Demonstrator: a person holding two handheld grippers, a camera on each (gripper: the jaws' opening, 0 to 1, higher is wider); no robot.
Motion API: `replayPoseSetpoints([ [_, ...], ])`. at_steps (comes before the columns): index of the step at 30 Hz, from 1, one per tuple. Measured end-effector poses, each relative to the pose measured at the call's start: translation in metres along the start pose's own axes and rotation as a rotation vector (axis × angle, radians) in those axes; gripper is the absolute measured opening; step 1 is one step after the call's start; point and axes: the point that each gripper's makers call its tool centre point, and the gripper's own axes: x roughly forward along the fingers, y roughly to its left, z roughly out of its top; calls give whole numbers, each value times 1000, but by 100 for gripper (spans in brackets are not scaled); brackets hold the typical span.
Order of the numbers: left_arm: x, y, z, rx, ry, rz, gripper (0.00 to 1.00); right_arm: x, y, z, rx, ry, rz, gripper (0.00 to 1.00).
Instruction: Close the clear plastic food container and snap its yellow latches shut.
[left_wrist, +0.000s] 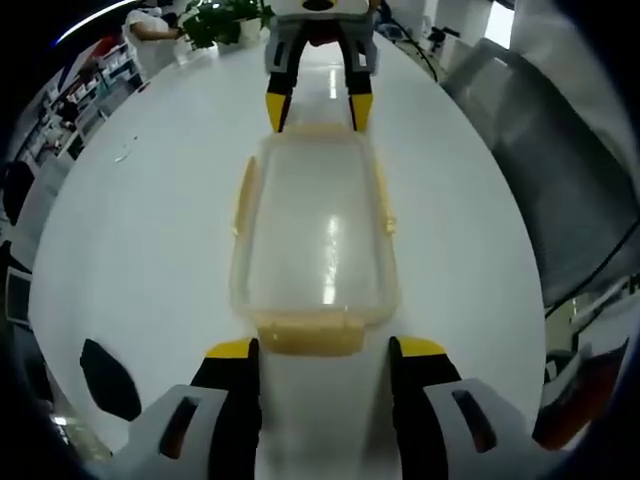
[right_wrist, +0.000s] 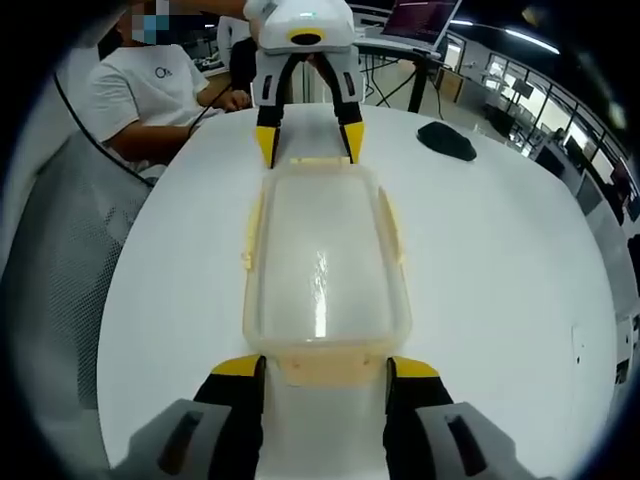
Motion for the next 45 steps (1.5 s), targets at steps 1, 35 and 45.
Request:
replayPoseSetpoints([
  [1,0,1,0,-2,-3,1,48,0,0,0,-1,-1,1,45],
  [35,2,2,5,-6,-6,13,37,1,1,1,-41,18,21,36],
  [45,-5,-3,9,-9,15,15,36,-9,2,5,-53,1,45,36],
])
